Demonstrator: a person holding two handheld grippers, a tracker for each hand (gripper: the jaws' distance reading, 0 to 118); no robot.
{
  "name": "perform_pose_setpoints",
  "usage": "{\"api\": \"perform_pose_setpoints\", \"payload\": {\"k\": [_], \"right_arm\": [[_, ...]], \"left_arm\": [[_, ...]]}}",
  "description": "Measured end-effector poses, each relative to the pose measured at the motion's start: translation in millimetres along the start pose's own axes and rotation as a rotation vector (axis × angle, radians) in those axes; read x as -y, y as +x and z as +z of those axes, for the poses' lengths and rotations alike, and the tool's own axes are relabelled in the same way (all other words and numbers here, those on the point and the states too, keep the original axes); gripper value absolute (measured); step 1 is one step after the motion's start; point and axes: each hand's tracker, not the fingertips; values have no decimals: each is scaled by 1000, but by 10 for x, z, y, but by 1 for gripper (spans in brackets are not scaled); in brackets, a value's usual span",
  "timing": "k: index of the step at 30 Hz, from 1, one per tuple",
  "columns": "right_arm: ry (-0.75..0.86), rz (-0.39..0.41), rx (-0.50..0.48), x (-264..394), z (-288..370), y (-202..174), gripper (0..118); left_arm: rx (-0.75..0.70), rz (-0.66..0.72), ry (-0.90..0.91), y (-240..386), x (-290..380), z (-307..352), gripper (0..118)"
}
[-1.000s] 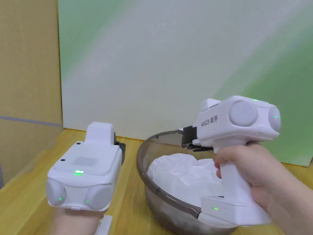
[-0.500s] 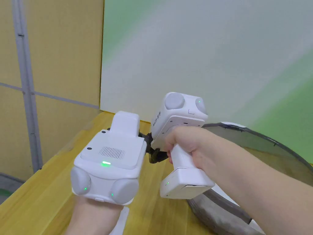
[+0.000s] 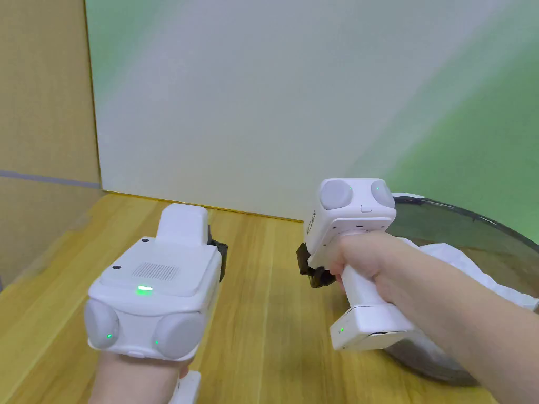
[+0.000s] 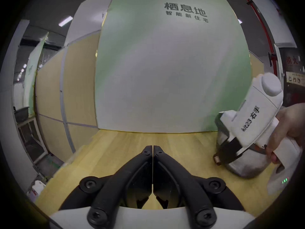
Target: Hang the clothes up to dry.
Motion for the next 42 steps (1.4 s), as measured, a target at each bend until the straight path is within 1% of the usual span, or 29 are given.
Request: {"api": "perform_pose_setpoints", "payload": {"k": [1, 3, 4, 5, 7, 10, 12, 15, 19, 21, 22, 24, 25, 26, 27, 28, 29, 30, 33, 34, 36, 38, 39, 40, 42], "right_arm": [[-7, -21, 22, 26, -39, 200, 0], [-10, -50, 55, 94, -35, 569, 0], [-14, -76, 80, 131, -31, 772, 0], [-16, -86, 110, 174, -21, 920, 0], [-12, -143, 159, 232, -6, 1305, 0], [1, -196, 239, 335, 43, 1737, 0], [-3, -215, 254, 396, 74, 1975, 0], [-2, -269, 255, 489, 131, 2238, 0], [5, -291, 270, 656, 216, 2342, 0], [9, -293, 271, 713, 207, 2368, 0], [26, -288, 286, 758, 230, 2331, 0], [100, -237, 322, 848, 327, 2200, 0], [142, -219, 325, 825, 307, 2245, 0], [212, -203, 313, 902, 397, 2135, 0], [279, -206, 287, 1002, 480, 2033, 0], [336, -202, 291, 1092, 554, 1914, 0], [360, -181, 286, 1165, 626, 1801, 0], [416, -182, 286, 1289, 714, 1666, 0], [583, -229, 283, 1673, 914, 1341, 0], [654, -228, 284, 1852, 986, 1215, 0], [739, -226, 347, 2144, 1079, 1005, 0], [771, -271, 382, 2338, 1105, 864, 0], [784, -287, 352, 2417, 1121, 835, 0], [780, -296, 348, 2467, 1132, 804, 0], [781, -267, 349, 2519, 1152, 763, 0]], "left_arm": [[25, 22, -20, 58, -5, -39, 0], [24, 20, -19, 178, -13, -80, 0], [30, 18, -17, 217, -12, -92, 0], [36, 14, -16, 271, -13, -108, 0], [48, 4, -24, 401, -22, -152, 0], [67, -10, -31, 517, -9, -176, 0], [72, -22, -36, 586, -5, -192, 0], [77, -20, -40, 658, -32, -212, 0], [83, -41, -39, 745, -56, -210, 0], [79, -56, -45, 770, -65, -202, 0], [77, -58, -49, 784, -72, -203, 0], [73, -58, -59, 789, -89, -197, 0], [70, -59, -67, 795, -103, -195, 0], [70, -61, -69, 799, -117, -187, 0], [66, -65, -71, 808, -129, -175, 0], [61, -72, -72, 817, -143, -155, 0], [53, -77, -71, 828, -158, -143, 0], [48, -84, -72, 832, -177, -121, 0], [51, -71, -61, 837, -214, -16, 0], [46, -74, -61, 842, -219, 25, 0], [46, -65, -50, 831, -202, 96, 0], [43, -53, -42, 822, -177, 175, 0], [43, -45, -40, 812, -157, 221, 0], [49, -23, -37, 810, -133, 262, 0], [66, -10, -50, 812, -103, 302, 0]]}}
